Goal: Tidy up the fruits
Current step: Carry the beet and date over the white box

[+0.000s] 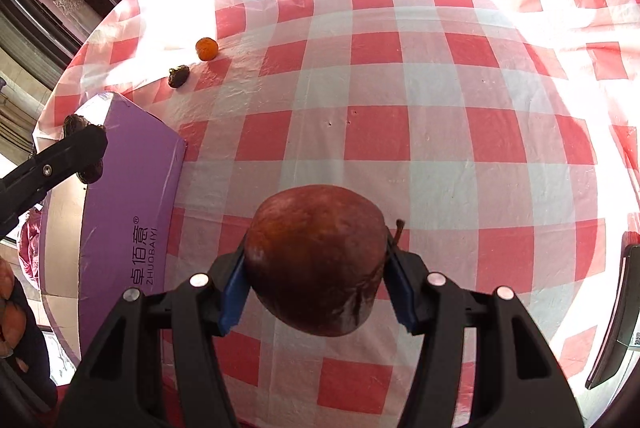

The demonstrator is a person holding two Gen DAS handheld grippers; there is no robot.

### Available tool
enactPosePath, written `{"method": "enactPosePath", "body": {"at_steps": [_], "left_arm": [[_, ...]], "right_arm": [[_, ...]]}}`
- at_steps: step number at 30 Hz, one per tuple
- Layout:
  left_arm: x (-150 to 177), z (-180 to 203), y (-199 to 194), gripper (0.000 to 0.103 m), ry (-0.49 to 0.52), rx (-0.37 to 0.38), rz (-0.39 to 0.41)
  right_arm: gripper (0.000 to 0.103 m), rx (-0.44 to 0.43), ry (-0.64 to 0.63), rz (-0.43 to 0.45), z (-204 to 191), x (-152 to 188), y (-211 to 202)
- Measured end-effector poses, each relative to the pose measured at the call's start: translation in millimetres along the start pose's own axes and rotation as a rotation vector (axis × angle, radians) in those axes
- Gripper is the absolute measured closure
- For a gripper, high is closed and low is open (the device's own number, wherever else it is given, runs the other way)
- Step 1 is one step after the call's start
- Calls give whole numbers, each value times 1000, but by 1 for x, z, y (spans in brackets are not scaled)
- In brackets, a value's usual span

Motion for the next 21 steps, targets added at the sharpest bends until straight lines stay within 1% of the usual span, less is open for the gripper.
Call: {"method": "enactPosePath", "body": {"at_steps": [3, 5, 9, 12, 14, 18, 21], "left_arm": [[3, -26, -23, 64, -67, -13, 46], [7, -45, -37, 65, -113, -26, 71], [20, -86, -62, 64, -217, -59, 108], [34, -116, -75, 64, -301, -77, 125], [44, -130, -78, 64, -335, -94, 126], [66, -151, -77, 64, -385, -116, 102], [81, -165, -74, 64, -419, -122, 77]], "right_arm": [[44, -41, -26, 29, -25, -8, -17], [44, -63, -67, 44, -46, -13, -28], [44, -100, -196, 58, -98, -21, -47], [44, -130, -292, 58, -138, -26, -53], [44, -145, -355, 56, -163, -27, -54], [44, -170, -459, 36, -206, -25, -48], [44, -177, -524, -14, -227, -20, -34]]}}
Point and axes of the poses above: each gripper's, at about its wrist camera, not at the fingertips, and y roughly the way its jaws point, z to its right, x to its underside, the point moved 1 cm from there along y, roughly the way its jaws point, and after that the axes turned 4 degrees about -z, right-handed, at the moved point
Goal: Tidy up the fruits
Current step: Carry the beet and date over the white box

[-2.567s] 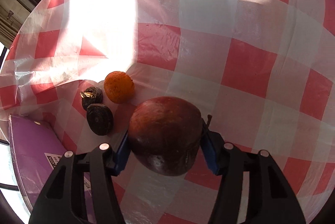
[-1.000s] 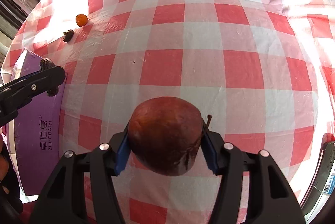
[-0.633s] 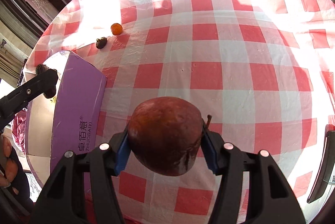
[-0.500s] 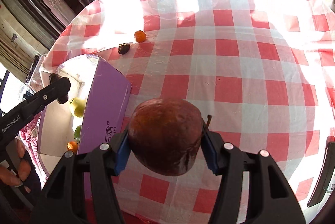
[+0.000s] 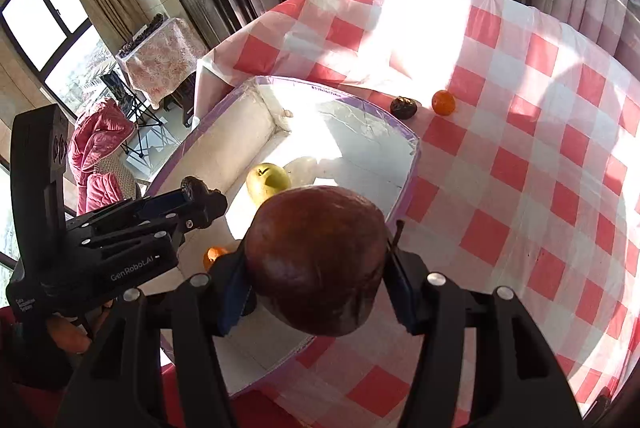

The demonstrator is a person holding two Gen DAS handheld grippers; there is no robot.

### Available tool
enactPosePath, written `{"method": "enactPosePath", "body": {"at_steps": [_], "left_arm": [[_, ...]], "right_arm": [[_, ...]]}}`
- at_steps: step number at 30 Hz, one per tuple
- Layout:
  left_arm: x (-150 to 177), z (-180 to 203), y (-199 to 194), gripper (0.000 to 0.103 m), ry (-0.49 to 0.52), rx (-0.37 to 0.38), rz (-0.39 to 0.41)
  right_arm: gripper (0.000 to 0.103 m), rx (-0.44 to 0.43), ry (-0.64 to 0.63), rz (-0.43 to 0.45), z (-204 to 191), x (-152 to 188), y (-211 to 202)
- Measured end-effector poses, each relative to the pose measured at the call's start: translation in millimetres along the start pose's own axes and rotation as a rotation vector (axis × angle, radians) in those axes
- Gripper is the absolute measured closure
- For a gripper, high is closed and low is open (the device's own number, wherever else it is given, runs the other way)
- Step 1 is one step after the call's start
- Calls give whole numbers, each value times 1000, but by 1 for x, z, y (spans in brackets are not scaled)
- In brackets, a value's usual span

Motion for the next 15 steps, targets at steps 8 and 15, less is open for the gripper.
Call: {"method": "enactPosePath", "body": {"at_steps": [8, 15], "left_arm": [[23, -42, 14, 65, -15, -58, -85], [26, -40, 34, 64, 63, -74, -158]], "right_arm": [[44, 19, -173, -89, -45, -1, 44], [44, 81, -268, -204, -54, 23, 84]]}}
Point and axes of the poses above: each gripper's, at about its wrist camera, not at the fingertips, and y roughly the way its jaws point, z to its right, x to its underside, the point moved 1 cm from there along y, roughly the way its jaws point, and after that the axes turned 4 degrees about -z, right-handed, at the moved point
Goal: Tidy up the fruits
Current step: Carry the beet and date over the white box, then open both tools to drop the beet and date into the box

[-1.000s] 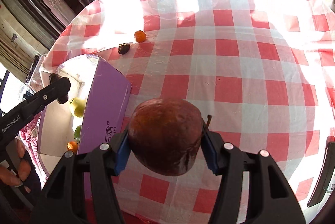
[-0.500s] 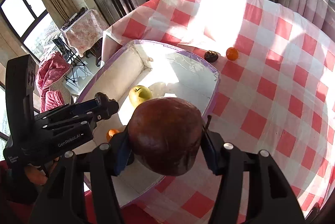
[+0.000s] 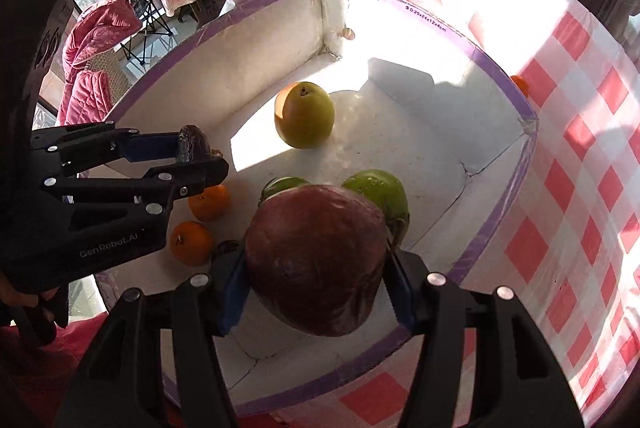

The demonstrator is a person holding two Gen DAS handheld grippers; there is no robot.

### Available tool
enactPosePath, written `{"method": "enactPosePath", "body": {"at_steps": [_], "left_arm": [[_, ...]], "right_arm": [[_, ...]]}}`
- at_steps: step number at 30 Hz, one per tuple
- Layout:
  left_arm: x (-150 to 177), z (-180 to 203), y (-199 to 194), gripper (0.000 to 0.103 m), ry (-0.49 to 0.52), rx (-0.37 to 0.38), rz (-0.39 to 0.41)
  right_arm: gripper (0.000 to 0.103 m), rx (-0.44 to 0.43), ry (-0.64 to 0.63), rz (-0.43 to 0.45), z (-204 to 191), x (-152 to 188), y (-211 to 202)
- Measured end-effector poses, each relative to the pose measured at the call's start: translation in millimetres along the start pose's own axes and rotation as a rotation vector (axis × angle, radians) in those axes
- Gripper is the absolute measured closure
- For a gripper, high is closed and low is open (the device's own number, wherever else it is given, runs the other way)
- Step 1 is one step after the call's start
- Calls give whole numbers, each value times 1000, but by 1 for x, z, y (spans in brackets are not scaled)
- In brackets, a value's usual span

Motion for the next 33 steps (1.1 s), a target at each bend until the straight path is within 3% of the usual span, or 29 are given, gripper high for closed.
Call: {"method": "enactPosePath", "body": {"at_steps": [3, 9, 12, 17, 27, 32, 33], "left_arm": [[3, 0, 8, 64, 24, -3, -39], [7, 3, 34, 64, 96, -38, -156], [10, 9, 45, 64, 155, -98, -200], [9, 0, 47, 64, 144, -119, -216], [12, -12, 48, 61, 114, -131, -213], [9, -4, 44, 28, 125, -146, -196], [8, -2, 44, 27, 132, -153, -192]], "right_arm": [[44, 8, -23, -45, -5, 6, 15], [44, 152, -193, -101, -25, 15, 35], [44, 213, -270, -109, -34, 16, 42], [44, 301, -372, -84, -47, 7, 44], [44, 214, -325, -160, -49, 1, 58], [42, 200, -288, -178, -42, 3, 61], [41, 191, -270, -170, -41, 2, 58]]}}
Point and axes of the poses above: each gripper's, at about its wrist camera, not at the fingertips, and y roughly the way its jaws point, z to its right, x to its underside, the point moved 1 cm from there along y, roughly the way its jaws point, and after that the axes turned 4 degrees about -z, right-handed, at the moved point
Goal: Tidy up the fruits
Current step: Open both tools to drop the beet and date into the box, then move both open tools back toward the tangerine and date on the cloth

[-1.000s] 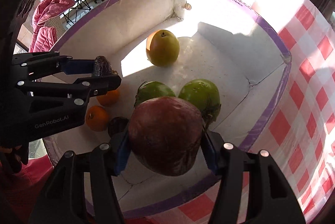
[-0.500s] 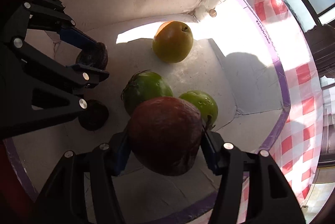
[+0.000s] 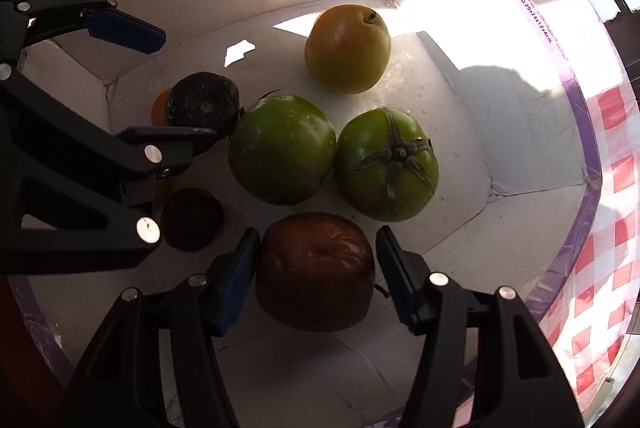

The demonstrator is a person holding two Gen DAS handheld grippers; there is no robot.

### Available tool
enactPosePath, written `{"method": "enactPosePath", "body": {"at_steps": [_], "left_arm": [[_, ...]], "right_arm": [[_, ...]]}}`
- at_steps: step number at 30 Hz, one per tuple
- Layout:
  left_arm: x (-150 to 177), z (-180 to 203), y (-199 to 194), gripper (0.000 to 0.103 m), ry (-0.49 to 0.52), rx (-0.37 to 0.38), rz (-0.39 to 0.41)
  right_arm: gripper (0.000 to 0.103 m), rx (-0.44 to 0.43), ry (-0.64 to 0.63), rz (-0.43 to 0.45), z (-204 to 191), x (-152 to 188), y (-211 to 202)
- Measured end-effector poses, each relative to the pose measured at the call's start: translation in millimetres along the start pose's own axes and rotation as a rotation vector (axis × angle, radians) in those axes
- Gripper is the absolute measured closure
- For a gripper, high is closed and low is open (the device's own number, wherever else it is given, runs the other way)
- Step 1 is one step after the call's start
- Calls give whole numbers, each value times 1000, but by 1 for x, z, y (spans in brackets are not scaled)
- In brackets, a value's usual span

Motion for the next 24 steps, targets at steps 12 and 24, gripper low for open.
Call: {"method": "enactPosePath", "body": {"at_steps": [12, 24], "left_arm": [[-6, 0, -11, 15, -35, -9, 48], [-15, 14, -63, 15, -164, -26, 301]], "right_arm": [[12, 32, 70, 128, 7, 13, -27], [9, 72, 248, 418, 59, 46, -76]]}}
Point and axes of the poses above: each gripper's, at about its wrist camera, not at the fingertips, and y roughly the way its jaws point, z to its right, x to its underside, the point moved 1 cm from there along y, roughly the way its jaws point, and after that the axes turned 4 degrees about -z, right-handed, at the moved point
